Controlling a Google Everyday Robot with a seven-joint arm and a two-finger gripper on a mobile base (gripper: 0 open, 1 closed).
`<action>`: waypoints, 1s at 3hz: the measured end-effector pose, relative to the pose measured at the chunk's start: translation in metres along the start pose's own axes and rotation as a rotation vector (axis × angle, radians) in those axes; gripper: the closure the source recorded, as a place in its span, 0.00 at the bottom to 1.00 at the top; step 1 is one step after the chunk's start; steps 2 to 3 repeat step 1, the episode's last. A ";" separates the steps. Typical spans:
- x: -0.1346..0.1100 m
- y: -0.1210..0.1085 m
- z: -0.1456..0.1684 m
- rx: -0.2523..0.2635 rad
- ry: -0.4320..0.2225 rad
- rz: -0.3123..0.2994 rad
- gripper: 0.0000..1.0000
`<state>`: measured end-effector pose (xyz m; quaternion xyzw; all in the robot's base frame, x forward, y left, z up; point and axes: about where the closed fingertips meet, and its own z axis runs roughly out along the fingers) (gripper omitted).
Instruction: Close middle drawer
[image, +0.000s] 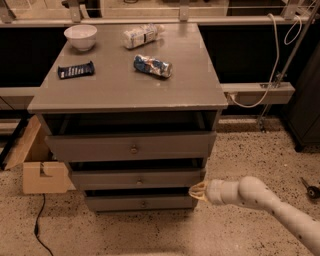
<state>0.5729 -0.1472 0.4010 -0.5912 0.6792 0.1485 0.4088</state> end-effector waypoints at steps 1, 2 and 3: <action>0.003 0.034 -0.038 -0.043 -0.102 0.009 1.00; 0.003 0.034 -0.038 -0.043 -0.102 0.009 1.00; 0.003 0.034 -0.038 -0.043 -0.102 0.009 1.00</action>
Offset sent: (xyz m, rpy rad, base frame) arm 0.0000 0.0000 0.0000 0.0000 0.0000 0.0000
